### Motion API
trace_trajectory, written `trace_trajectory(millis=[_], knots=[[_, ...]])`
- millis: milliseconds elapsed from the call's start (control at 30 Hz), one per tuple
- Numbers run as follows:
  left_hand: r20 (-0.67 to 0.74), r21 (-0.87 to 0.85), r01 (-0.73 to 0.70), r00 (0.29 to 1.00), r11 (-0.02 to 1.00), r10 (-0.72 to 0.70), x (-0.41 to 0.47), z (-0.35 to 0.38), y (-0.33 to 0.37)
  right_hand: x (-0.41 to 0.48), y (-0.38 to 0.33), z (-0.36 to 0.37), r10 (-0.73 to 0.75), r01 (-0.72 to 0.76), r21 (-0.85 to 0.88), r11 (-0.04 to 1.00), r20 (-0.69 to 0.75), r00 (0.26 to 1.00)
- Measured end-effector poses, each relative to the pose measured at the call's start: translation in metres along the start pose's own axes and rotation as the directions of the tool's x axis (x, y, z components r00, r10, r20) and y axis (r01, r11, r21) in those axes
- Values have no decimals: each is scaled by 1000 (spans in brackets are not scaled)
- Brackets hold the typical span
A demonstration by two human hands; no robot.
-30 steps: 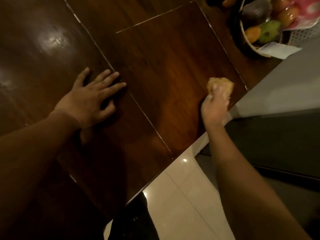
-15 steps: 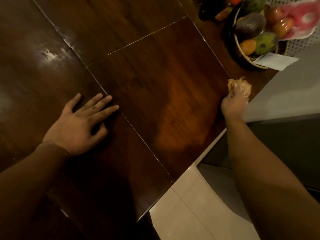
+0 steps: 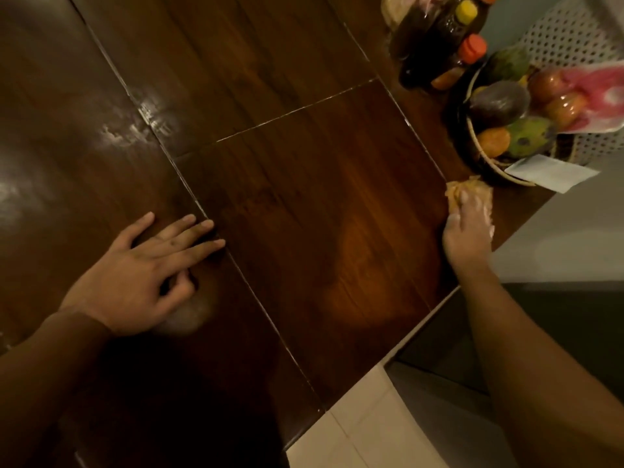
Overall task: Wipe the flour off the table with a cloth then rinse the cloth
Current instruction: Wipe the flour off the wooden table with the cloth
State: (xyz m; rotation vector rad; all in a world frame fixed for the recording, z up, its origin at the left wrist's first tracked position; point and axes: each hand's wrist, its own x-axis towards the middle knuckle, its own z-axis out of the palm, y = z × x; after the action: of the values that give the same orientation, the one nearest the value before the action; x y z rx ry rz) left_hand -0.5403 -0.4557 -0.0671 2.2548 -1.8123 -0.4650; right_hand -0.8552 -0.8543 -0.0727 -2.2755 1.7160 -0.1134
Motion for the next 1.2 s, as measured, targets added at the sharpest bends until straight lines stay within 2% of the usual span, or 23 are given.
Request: trace_trajectory(millis=[100,167,233,267,333,367,400,433,533,633,800,933,1033,1100,1200], knots=[[5,2,4,1000,1000,-4,1,-1,0,33,-48,7,61,-60,24,998,-73,995],[0,6,0,1000,1000,0,0,1,0,50,-87,14,58,-54,78,996,-51,997],[-9,8,-9,1000,1000,9,0,4,-2,57,-125,24,-78,75,87,993,26,997],[-16,6,-6,1000,1000,6,0,5,-2,57,-140,30,-209,204,70,976,67,976],[-34,4,-3,999,1000,3,1,5,-3,55,-150,34,-462,459,57,887,147,874],[-45,3,-6,999,1000,6,2,5,-3,59,-144,33,-522,522,50,852,175,835],[-55,-1,-8,998,1000,8,2,5,-3,66,-134,31,-525,530,26,848,179,832],[-64,-9,-10,998,1000,9,2,6,-3,76,-121,27,-480,488,-11,873,156,863],[-77,-25,-9,997,1000,7,1,8,-4,100,-91,14,-208,209,-26,978,35,977],[-70,-31,1,998,1000,-3,2,9,-5,93,-79,13,-129,129,-31,991,-8,992],[-47,-19,7,999,1000,-7,2,8,-4,30,-27,0,13,-14,-5,1000,-84,996],[-31,-23,22,999,1000,-22,2,8,-4,24,-20,-1,26,-25,14,1000,-66,997],[-44,-22,15,999,1000,-16,2,7,-3,56,-53,4,-66,65,-36,997,-48,997],[-56,3,-2,998,1000,2,1,7,-3,73,-92,13,-193,195,-45,980,48,980],[-41,32,-8,999,999,9,3,5,-3,49,-154,36,-464,476,-19,879,195,864]])
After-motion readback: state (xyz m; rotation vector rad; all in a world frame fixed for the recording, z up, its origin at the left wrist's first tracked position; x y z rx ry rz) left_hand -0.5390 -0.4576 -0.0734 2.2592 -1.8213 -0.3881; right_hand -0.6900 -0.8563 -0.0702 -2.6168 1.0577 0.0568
